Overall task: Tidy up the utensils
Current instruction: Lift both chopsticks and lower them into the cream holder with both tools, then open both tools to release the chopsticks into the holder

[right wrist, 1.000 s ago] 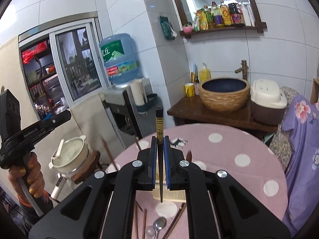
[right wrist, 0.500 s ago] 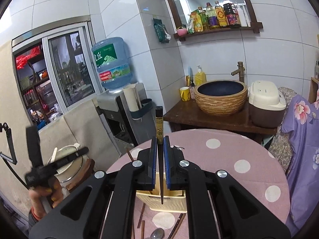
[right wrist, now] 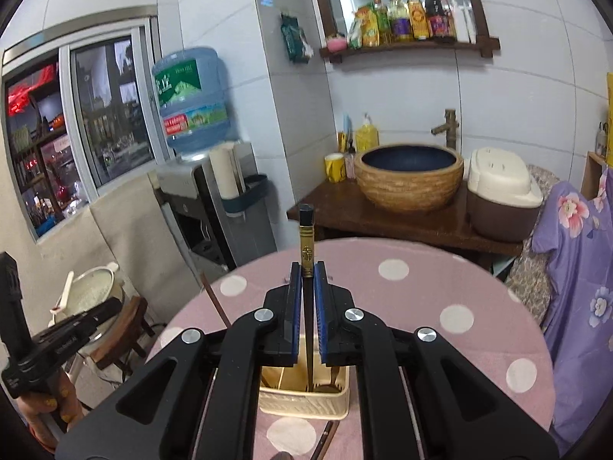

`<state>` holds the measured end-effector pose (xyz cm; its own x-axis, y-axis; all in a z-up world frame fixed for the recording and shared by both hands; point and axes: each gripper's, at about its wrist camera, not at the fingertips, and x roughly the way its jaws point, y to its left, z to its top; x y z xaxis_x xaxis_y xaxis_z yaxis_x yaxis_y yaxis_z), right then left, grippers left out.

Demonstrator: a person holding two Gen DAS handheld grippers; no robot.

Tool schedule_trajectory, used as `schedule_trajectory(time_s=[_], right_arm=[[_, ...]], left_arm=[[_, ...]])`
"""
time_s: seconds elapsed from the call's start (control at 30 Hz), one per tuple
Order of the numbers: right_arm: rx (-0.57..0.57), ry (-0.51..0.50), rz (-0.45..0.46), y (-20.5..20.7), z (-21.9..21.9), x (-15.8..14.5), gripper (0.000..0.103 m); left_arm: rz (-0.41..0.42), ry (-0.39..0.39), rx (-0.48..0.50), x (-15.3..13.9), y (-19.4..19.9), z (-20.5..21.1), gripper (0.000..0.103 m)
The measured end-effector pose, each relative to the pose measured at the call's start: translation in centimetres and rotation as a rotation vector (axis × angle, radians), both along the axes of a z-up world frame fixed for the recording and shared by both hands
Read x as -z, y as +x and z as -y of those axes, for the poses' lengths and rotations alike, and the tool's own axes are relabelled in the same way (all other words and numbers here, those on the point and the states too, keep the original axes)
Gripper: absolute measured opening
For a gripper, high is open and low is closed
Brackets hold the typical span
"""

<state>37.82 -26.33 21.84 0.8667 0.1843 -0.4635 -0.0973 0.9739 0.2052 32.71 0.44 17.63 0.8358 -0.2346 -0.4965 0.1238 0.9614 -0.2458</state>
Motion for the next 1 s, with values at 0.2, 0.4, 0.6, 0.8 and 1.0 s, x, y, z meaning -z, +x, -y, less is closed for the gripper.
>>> schedule_trajectory(time_s=[0.2,0.4,0.6,0.8,1.0], right_arm=[[-0.021,-0.019,-0.058,0.4,-0.9,3.6,0.007],[-0.013,-0.039,-0.066,0.2,-1.1,5.0,0.005],[-0.016,-0.037,-0.044,-0.1,-1.2,5.2,0.005],[-0.017,-0.037,-0.03,-1.7,-1.3,5.6,0.036],[0.043,-0.032,-0.033,-4.6,-0.3,7.3,0.051]], left_arm=[[-0.077,0.007,-0.003,3.3,0.4,-0.2,0.001],[-0.138,0.011,0.013,5.8,0.2,-0.1,0.001],[-0.17,0.009,0.012,7.1,0.1,-0.3,0.002],[-0.19,0.018,0.006,8.2,0.0,-0.6,0.008],[-0.221,0.004,-0.018,10.2,0.0,-1.5,0.047]])
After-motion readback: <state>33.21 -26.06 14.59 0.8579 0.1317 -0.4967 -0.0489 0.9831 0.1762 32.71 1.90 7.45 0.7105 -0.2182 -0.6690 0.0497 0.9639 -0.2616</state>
